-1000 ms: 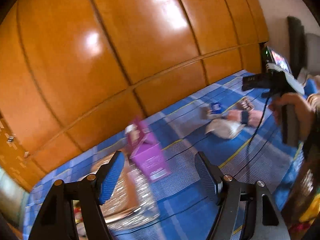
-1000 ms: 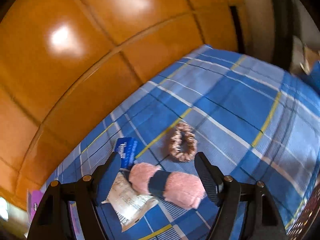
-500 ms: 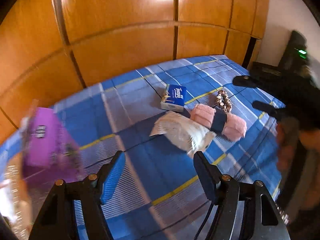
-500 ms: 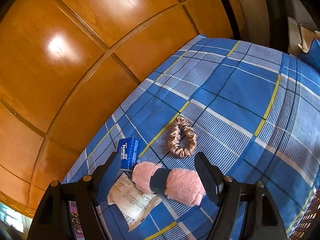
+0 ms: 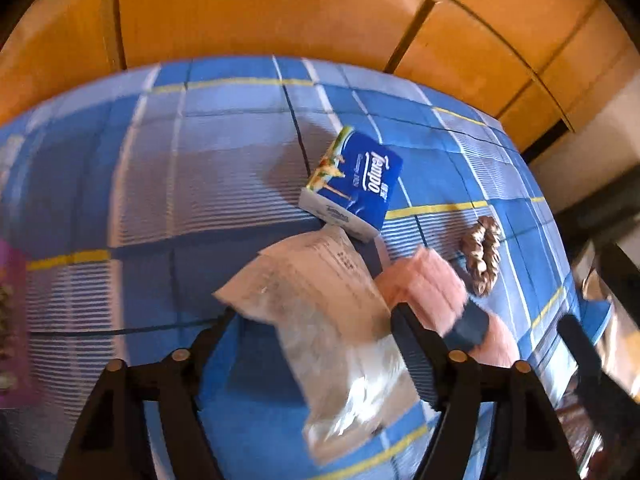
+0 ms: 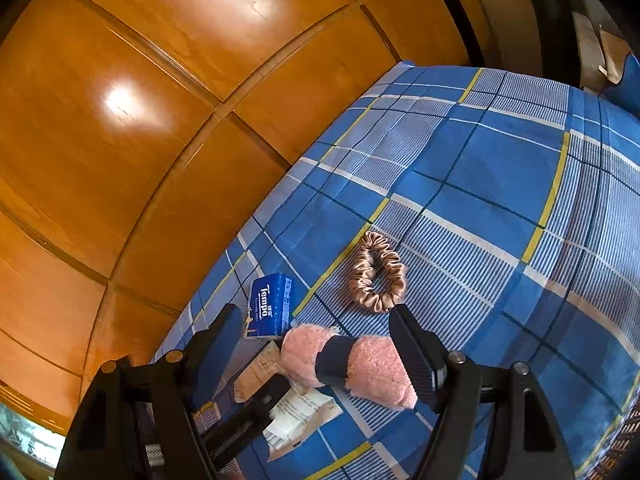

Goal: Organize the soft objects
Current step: 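Grasp the white snack packet with the left tool, then grasp the pink rolled towel with right tool while left tool lifts the packet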

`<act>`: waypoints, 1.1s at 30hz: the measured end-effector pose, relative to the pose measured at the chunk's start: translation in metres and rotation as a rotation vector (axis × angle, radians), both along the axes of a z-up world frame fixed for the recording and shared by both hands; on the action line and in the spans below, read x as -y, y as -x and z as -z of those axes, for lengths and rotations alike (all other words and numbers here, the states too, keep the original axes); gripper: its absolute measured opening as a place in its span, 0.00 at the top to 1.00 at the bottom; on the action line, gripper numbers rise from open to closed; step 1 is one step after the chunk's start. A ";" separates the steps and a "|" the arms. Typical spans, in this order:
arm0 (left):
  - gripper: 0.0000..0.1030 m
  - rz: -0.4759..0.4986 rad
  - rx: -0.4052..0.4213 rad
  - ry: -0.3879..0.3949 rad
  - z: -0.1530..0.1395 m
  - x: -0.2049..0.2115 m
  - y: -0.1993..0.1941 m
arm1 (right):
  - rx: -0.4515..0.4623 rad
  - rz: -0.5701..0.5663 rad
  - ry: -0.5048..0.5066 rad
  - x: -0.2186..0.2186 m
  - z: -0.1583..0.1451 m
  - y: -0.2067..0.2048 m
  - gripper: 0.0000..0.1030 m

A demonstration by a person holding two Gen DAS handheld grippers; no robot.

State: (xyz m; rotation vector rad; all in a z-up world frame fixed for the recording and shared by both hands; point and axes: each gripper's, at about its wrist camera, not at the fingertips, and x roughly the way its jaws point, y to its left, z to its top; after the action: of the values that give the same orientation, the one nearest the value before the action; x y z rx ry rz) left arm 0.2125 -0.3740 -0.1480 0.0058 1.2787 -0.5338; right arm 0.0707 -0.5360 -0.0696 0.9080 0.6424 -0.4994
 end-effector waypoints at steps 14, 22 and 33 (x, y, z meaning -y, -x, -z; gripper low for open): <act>0.45 0.213 0.091 -0.011 -0.007 -0.070 0.041 | -0.083 -0.056 -0.050 -0.003 0.015 -0.011 0.25; 0.44 0.257 0.157 -0.036 -0.008 -0.116 0.075 | -0.333 -0.351 0.221 -0.044 0.012 -0.059 0.25; 0.43 0.229 0.218 -0.025 -0.006 -0.124 0.085 | -0.748 -0.663 0.352 -0.050 0.063 -0.095 0.35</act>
State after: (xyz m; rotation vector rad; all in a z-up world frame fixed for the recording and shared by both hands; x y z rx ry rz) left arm 0.1275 -0.2502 -0.1423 0.2281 1.0770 -0.6945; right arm 0.1657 -0.4863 -0.1328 0.1119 1.4194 -0.3193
